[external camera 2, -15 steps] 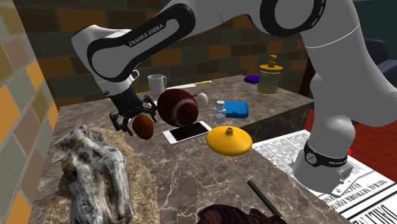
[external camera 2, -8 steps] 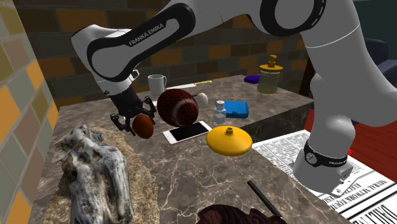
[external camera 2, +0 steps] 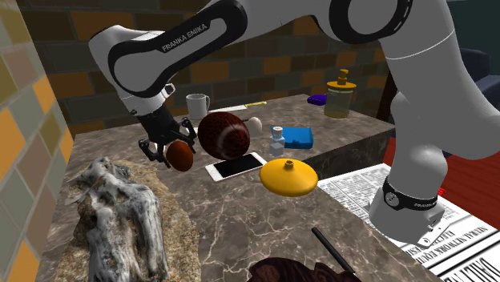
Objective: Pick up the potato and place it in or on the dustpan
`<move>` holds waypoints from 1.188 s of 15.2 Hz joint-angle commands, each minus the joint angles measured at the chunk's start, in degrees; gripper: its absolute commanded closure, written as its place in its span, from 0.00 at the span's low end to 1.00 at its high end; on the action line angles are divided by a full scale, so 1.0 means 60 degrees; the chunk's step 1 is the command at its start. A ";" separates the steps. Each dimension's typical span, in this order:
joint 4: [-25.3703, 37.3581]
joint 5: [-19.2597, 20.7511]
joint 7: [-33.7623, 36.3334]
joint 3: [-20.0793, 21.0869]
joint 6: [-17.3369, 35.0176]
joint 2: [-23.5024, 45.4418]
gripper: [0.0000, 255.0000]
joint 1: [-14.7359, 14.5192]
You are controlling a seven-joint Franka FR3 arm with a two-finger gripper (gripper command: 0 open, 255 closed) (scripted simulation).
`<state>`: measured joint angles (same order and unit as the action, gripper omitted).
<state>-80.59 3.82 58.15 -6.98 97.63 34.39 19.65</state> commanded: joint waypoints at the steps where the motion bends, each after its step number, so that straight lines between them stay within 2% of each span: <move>1: 0.0144 0.0002 -0.0011 -0.0002 -0.0199 -0.0056 1.00 -0.0007; 18: 0.1791 0.0032 -0.0201 -0.0042 -0.2172 -0.0394 1.00 -0.0002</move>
<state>-70.31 3.96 57.22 -7.15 85.23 32.21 19.49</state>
